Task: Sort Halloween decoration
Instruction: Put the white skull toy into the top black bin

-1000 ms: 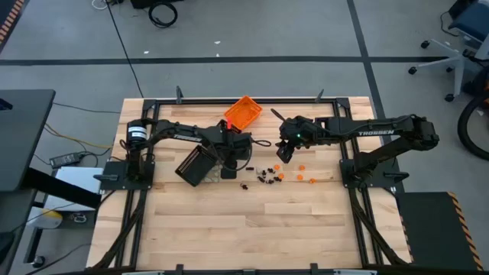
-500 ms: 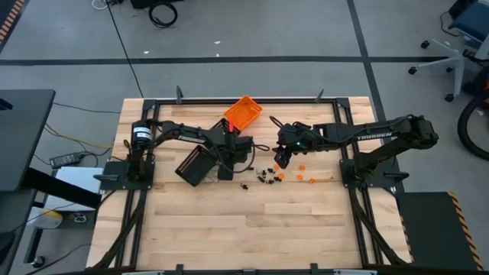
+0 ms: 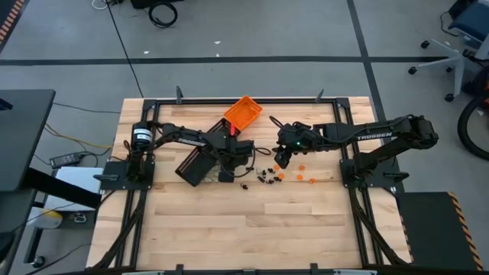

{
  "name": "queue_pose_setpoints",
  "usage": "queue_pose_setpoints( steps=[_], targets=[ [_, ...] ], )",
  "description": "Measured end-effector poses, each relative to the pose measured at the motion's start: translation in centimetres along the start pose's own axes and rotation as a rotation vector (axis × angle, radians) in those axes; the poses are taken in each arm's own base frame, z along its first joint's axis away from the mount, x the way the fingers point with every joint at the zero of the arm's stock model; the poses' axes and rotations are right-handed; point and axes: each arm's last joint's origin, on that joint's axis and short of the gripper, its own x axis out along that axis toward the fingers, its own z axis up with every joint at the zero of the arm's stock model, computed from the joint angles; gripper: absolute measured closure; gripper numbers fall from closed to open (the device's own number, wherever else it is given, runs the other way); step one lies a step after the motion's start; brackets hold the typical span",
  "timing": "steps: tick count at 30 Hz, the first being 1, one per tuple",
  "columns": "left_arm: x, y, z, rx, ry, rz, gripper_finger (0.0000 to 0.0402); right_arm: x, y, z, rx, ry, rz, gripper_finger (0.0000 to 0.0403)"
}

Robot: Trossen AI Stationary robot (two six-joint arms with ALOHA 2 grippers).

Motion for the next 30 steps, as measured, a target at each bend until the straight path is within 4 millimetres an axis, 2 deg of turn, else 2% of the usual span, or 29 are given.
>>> queue_pose_setpoints(
  steps=[6, 13, 23, 30],
  targets=[
    [0.0, 0.0, 0.0, -0.045, 0.003, -0.008, 0.0352, 0.0, -0.1, 0.1, -0.005, -0.003, -0.005, 0.0230],
    [-0.8, -0.2, 0.2, -0.114, 0.013, -0.068, 0.0363, 0.0, -0.2, 0.1, -0.008, -0.005, -0.016, 0.0230],
    [-4.0, 0.7, 1.9, -0.107, -0.011, -0.056, 0.0364, 0.0, -0.3, 0.0, -0.022, -0.008, -0.052, 0.0230],
    [-6.8, 3.2, 1.8, -0.130, 0.036, -0.048, 0.0364, 0.1, -0.7, -0.1, -0.021, 0.011, -0.087, 0.0230]
  ],
)
